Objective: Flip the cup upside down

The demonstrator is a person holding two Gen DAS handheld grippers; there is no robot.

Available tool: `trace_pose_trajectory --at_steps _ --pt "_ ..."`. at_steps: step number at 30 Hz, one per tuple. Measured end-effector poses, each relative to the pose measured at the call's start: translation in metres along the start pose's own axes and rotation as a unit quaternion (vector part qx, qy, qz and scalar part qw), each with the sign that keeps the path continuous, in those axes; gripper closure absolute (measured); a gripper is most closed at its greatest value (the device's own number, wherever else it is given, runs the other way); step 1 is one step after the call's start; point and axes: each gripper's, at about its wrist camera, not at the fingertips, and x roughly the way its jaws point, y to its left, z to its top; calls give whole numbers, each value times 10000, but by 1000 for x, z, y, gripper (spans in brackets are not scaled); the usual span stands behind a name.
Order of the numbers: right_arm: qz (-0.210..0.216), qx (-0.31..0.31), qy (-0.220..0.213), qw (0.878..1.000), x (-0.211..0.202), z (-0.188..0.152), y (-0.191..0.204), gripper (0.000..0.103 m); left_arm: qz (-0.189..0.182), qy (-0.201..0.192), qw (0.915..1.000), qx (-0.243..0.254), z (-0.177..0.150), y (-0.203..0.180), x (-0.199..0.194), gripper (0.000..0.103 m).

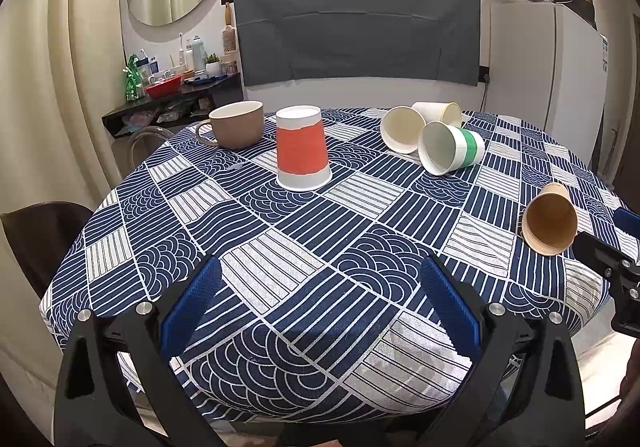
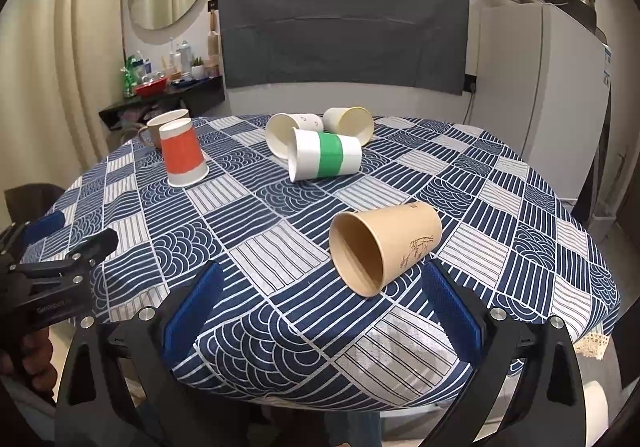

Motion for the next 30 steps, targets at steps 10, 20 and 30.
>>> trace_pose_trajectory --at_steps 10,20,30 --pt "51 45 72 10000 2 -1 -1 8 -51 53 10000 25 0 -2 2 6" --pt "61 49 87 9999 3 -3 -3 8 -47 62 10000 41 1 -3 2 6" --pt "66 9 109 9999 4 -3 -2 8 -44 75 9999 66 1 -6 2 6"
